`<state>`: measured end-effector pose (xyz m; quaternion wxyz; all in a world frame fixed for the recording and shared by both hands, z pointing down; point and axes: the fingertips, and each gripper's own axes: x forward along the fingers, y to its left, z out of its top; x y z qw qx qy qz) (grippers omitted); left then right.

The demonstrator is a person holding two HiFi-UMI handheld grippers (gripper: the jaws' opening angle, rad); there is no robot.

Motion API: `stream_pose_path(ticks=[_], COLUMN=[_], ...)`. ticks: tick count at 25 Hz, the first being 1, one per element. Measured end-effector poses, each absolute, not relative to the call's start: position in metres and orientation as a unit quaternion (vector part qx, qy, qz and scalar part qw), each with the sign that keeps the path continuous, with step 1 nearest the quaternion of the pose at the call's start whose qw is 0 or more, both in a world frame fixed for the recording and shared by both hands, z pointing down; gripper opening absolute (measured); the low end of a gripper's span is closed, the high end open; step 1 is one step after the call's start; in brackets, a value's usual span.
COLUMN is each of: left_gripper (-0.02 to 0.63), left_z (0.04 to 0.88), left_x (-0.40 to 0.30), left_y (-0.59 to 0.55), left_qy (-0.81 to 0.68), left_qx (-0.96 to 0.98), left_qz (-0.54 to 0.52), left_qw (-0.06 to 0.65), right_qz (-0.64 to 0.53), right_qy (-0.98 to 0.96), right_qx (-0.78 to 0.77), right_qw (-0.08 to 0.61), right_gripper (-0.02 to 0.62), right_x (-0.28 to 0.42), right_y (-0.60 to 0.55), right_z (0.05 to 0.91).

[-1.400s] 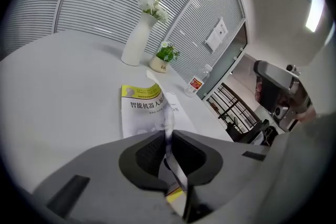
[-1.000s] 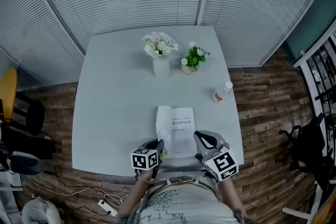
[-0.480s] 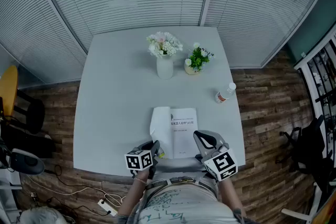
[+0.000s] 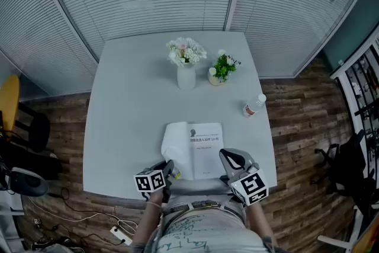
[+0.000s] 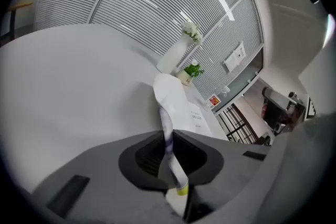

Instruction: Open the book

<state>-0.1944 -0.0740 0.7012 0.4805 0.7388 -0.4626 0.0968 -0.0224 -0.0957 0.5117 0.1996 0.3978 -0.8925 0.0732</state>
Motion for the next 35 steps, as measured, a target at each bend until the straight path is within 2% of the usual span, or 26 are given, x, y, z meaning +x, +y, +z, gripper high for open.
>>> stream_pose_path(ticks=[11, 20, 35], left_gripper=[0.052, 0.052, 0.058], left_z=[0.716, 0.727, 0.744], left_x=[-0.226, -0.256, -0.258], left_y=[-0.069, -0.068, -0.069], left_qy=[-0.468, -0.482, -0.48], left_qx=[0.714, 0.706, 0.706], left_qz=[0.07, 0.101, 0.156], left_qw=[0.517, 0.509, 0.498], right_qz=[0.079, 0.082, 0.084], right_qy=[-0.882, -0.877, -0.871], right_qx=[0.42, 0.43, 0.439], right_qw=[0.201, 0.2, 0.205], right_gripper=[0.002, 0.002, 0.002], right_x=[-0.019, -0.025, -0.02], right_y=[-0.096, -0.096, -0.1], right_z=[0.513, 0.513, 0.515])
